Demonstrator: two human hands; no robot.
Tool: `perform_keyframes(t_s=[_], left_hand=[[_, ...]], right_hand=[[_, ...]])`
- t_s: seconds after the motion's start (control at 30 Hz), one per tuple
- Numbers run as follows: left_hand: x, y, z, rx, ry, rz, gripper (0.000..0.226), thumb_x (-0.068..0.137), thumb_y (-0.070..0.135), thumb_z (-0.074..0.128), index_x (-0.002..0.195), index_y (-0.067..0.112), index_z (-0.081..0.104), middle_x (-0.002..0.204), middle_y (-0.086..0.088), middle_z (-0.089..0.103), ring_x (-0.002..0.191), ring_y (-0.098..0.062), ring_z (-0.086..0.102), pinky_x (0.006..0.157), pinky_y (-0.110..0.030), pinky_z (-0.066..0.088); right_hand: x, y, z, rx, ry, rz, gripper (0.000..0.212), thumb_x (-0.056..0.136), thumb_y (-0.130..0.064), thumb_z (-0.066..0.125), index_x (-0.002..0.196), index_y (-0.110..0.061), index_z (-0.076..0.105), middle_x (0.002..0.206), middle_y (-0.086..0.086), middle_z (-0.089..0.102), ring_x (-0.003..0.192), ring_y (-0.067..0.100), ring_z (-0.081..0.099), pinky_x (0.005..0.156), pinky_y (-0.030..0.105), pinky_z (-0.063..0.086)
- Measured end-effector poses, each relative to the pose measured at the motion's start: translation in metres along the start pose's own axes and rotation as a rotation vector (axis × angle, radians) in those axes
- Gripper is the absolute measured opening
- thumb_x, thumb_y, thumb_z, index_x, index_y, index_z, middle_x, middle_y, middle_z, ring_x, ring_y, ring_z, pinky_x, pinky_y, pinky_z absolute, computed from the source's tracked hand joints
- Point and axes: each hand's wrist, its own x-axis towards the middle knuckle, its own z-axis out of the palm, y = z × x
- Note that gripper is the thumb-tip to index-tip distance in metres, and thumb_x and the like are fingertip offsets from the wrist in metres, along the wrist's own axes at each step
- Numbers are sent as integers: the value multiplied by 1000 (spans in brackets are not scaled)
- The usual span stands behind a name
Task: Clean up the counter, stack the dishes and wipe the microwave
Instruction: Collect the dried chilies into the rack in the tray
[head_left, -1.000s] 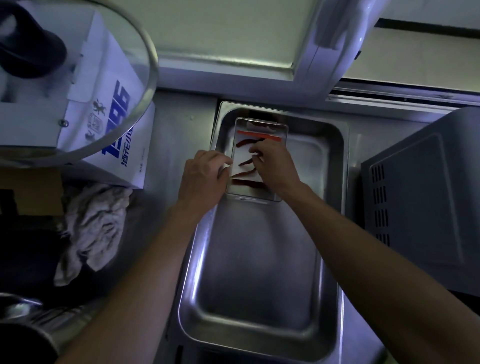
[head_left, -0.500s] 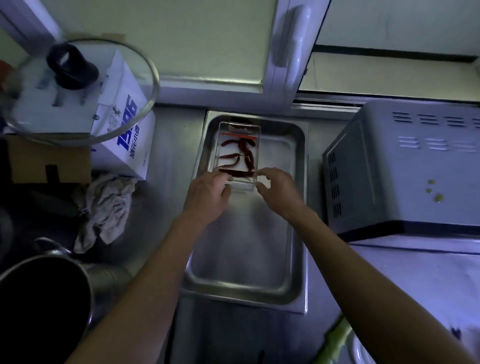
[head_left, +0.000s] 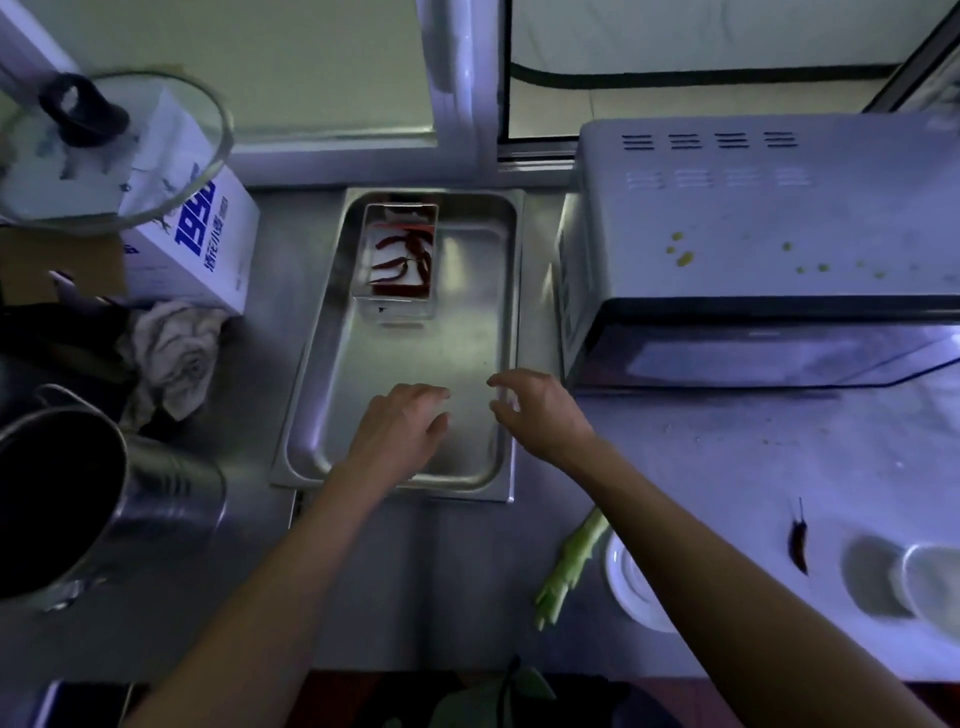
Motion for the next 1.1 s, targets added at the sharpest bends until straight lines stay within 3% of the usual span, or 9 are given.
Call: perform_keyframes(t_s=[0.3,0.5,0.7,0.87,1.1], left_hand=[[-10,74,17,-1,23,143,36,95,27,58,130,18,61,132,-1,63,121,-26,55,96,-42,46],[-23,120,30,-51,29,346,36,95,28,59,129,19,62,130,-1,64,122,-24,55,100,-39,43],[-38,171,60,-85,-35,515,36,98,32,54,130,20,61,131,1,63,121,-24,54,100,-37,43],[-48,219,78,-73,-87,647,35,95,28,56,128,18,64,128,1,65,117,-24,56,99,-33,43],[-57,286,111,8,-179,756,34,99,32,49,129,23,62,131,5,62,120,-20,53,99,-38,43]], right_hand=[[-92,45,-20,46,161,106,32,91,-16,65,122,-12,68,122,6,69,113,25,63,93,29,45],[-158,60,-30,51,276,282,29,91,-16,65,120,-14,69,119,7,69,107,26,64,89,35,51],[-243,81,-29,14,342,514,30,93,-18,64,122,-15,68,117,6,70,101,23,66,85,31,50],[-303,94,-37,31,425,603,31,94,-18,65,124,-11,67,120,9,69,103,22,64,85,24,44],[-354,129,-46,64,513,690,31,93,-19,65,123,-12,68,116,9,70,104,23,64,89,31,46]])
